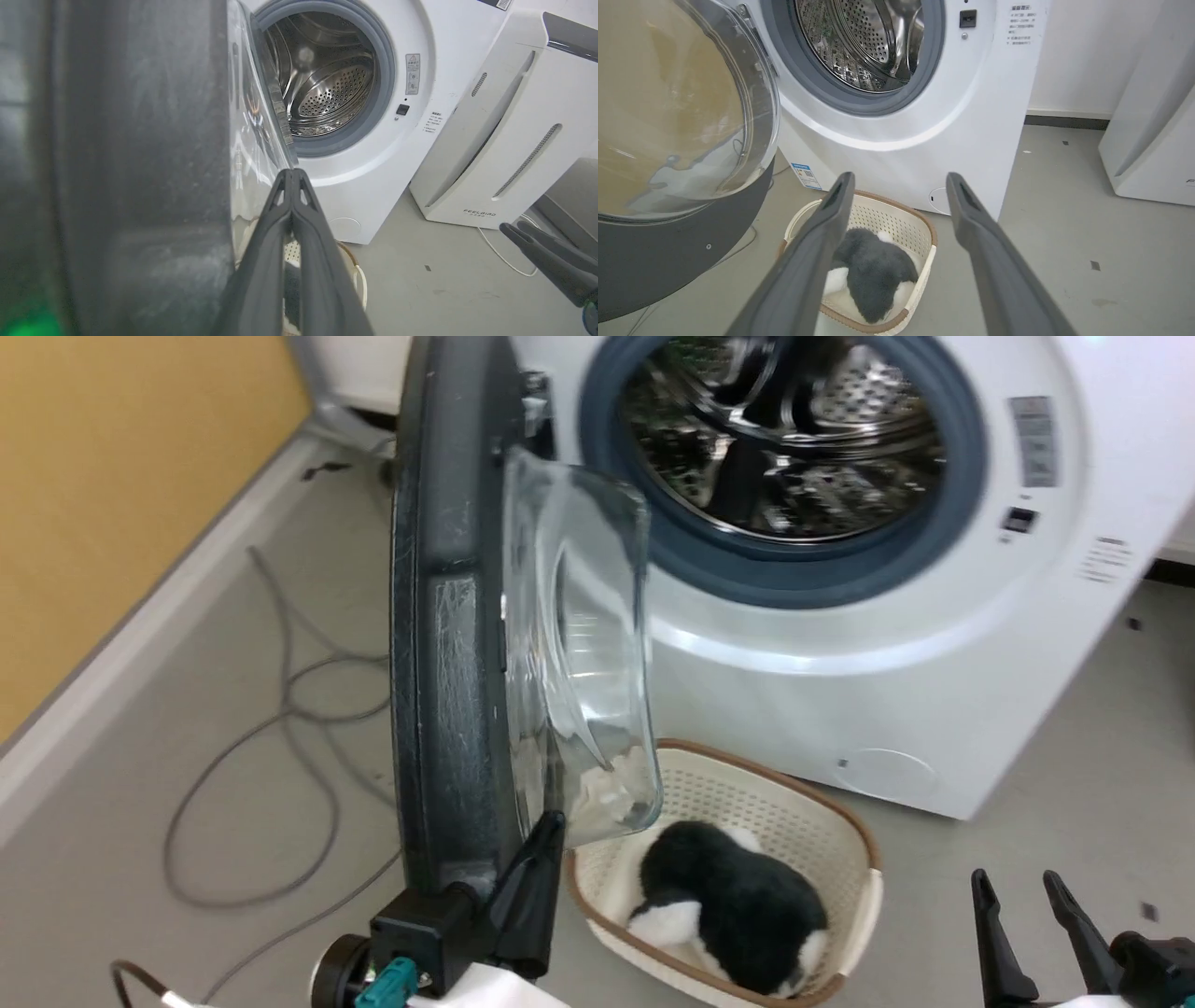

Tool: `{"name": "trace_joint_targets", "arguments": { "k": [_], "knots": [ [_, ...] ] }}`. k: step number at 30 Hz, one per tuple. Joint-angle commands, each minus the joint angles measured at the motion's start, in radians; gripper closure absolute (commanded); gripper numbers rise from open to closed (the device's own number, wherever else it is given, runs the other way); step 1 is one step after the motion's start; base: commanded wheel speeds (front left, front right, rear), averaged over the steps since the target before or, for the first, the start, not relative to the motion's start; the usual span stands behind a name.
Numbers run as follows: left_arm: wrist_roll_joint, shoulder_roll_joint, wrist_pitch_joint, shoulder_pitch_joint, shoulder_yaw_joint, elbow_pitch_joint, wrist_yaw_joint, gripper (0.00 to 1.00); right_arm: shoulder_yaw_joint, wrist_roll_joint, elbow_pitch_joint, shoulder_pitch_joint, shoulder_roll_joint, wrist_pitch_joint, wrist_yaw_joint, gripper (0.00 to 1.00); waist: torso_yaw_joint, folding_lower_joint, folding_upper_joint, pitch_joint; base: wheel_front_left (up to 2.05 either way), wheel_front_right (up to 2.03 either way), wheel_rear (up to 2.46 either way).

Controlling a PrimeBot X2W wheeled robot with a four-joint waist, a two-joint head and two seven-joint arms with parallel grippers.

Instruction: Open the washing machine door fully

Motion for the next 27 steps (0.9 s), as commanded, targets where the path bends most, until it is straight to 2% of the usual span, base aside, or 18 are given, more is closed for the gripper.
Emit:
{"name": "trace_joint_targets", "arguments": {
  "k": [1, 10, 14, 20, 27],
  "knots": [
    [0.007, 0.010, -0.008, 0.014, 0.012, -0.003, 0.009, 1.00, -0.001, -0.001, 0.000, 0.002, 0.003, 0.001, 0.001, 0.00, 0.041, 0.0000, 0.0000, 0.009, 0.00, 0.00, 0.00],
    [-0.011, 0.030, -0.050, 0.032, 0.084, 0.026, 0.041, 1.00, 0.007, -0.016, -0.005, -0.009, 0.003, 0.011, 0.001, 0.00, 0.129, 0.0000, 0.0000, 0.014, 0.00, 0.00, 0.00],
    [-0.028, 0.054, -0.066, 0.023, 0.129, 0.060, 0.038, 1.00, 0.012, -0.016, -0.008, -0.007, 0.003, 0.016, 0.001, 0.00, 0.152, 0.0000, 0.0000, 0.018, 0.00, 0.00, 0.00],
    [-0.113, 0.077, -0.100, -0.024, 0.229, 0.158, -0.001, 1.00, 0.022, -0.023, -0.011, -0.018, 0.003, 0.023, 0.001, 0.00, 0.158, 0.0000, 0.0000, 0.026, 0.00, 0.00, 0.00],
    [-0.184, 0.102, -0.158, -0.140, 0.327, 0.350, -0.062, 1.00, 0.023, -0.031, -0.009, -0.030, 0.003, 0.034, 0.001, 0.00, 0.147, 0.0000, 0.0000, 0.033, 0.00, 0.00, 0.00]
  ]
}}
